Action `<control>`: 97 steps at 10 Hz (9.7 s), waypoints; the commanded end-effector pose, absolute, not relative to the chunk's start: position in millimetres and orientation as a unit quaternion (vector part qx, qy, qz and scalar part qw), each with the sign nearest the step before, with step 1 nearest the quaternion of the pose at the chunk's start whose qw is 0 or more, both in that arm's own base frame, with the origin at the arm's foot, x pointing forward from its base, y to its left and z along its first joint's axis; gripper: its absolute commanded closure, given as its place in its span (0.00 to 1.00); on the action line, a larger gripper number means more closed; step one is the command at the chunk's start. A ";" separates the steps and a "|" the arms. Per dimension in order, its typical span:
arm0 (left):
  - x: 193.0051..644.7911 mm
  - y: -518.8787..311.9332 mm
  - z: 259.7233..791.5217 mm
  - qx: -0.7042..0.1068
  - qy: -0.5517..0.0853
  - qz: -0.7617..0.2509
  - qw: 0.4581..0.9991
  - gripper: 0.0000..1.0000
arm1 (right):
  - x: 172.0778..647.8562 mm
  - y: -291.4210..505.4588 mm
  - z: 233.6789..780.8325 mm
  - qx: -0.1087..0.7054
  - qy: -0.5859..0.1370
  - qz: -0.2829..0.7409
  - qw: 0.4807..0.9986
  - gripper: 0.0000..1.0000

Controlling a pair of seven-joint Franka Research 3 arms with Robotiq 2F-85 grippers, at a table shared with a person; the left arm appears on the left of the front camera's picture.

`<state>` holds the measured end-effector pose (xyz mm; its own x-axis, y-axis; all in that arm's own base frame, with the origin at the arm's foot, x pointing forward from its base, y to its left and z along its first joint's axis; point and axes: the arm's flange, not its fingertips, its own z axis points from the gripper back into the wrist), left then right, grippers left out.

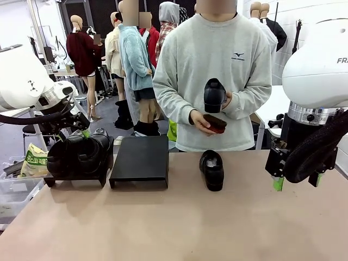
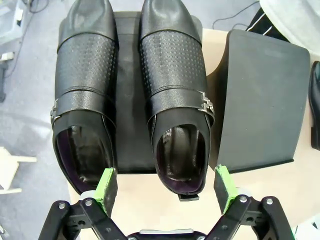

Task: Organize the shoes by placing them on the stand.
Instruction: Pick up one Shoe and place it in the middle of the table.

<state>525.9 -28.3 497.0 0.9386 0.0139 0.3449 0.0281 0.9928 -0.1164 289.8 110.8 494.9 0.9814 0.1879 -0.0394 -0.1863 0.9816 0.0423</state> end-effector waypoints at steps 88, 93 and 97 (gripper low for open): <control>352.4 -158.7 538.9 -0.183 -0.020 -0.133 0.974 0.00 | 465.2 368.4 391.5 -0.016 -0.094 -0.020 0.995 1.00; 352.4 -158.7 538.9 -0.183 -0.020 -0.133 0.974 0.00 | 373.3 409.8 381.2 -0.051 -0.064 0.017 0.997 1.00; 352.4 -158.7 538.9 -0.183 -0.020 -0.133 0.974 0.00 | 360.6 423.3 370.0 -0.053 -0.028 0.022 0.998 1.00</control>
<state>352.4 -159.1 540.8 0.9661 -0.2489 0.0692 0.2574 0.9050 -0.3385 355.6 424.3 363.5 0.9948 0.0520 0.0875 -0.0418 0.9925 -0.1150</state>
